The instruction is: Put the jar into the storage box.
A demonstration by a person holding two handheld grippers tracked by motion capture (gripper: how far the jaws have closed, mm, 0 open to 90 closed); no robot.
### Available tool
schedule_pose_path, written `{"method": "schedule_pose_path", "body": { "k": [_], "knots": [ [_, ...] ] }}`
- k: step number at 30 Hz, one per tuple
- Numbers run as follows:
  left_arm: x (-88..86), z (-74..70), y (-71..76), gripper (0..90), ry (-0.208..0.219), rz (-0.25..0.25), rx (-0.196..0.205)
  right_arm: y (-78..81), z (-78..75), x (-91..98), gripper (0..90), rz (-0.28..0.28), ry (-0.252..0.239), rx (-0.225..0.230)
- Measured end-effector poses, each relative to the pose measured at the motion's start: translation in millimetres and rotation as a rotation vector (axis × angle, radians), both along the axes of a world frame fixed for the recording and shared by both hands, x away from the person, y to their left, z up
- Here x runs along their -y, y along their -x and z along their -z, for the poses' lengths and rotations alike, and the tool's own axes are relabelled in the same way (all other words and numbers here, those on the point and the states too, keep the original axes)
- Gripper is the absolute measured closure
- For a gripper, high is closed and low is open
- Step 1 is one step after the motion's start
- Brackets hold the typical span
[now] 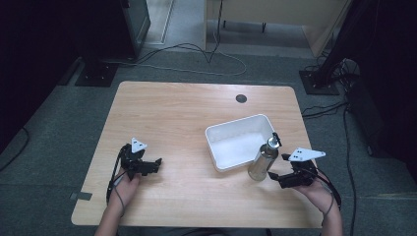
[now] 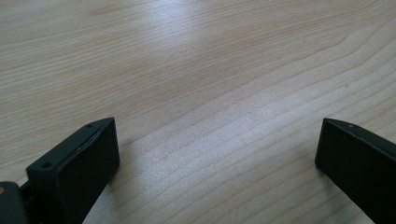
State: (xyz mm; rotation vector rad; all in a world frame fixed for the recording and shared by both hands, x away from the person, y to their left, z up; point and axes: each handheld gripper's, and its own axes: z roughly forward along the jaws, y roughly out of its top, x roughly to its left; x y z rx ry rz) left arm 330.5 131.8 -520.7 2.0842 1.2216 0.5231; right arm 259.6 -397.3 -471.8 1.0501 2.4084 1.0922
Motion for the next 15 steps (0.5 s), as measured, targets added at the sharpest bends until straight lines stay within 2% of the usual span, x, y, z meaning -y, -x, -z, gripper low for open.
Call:
{"method": "schedule_pose_path", "body": {
  "k": [4, 15],
  "knots": [
    [0.0, 0.0, 0.0, 0.0, -0.001, 0.000, 0.000, 2.2, -2.9, -6.1, 10.2, -0.038, -0.021, 0.016],
    [0.0, 0.0, 0.0, 0.0, 0.000, 0.000, 0.000, 2.2, -5.5, -21.0, 10.4, -0.080, -0.074, 0.053]
  ]
}}
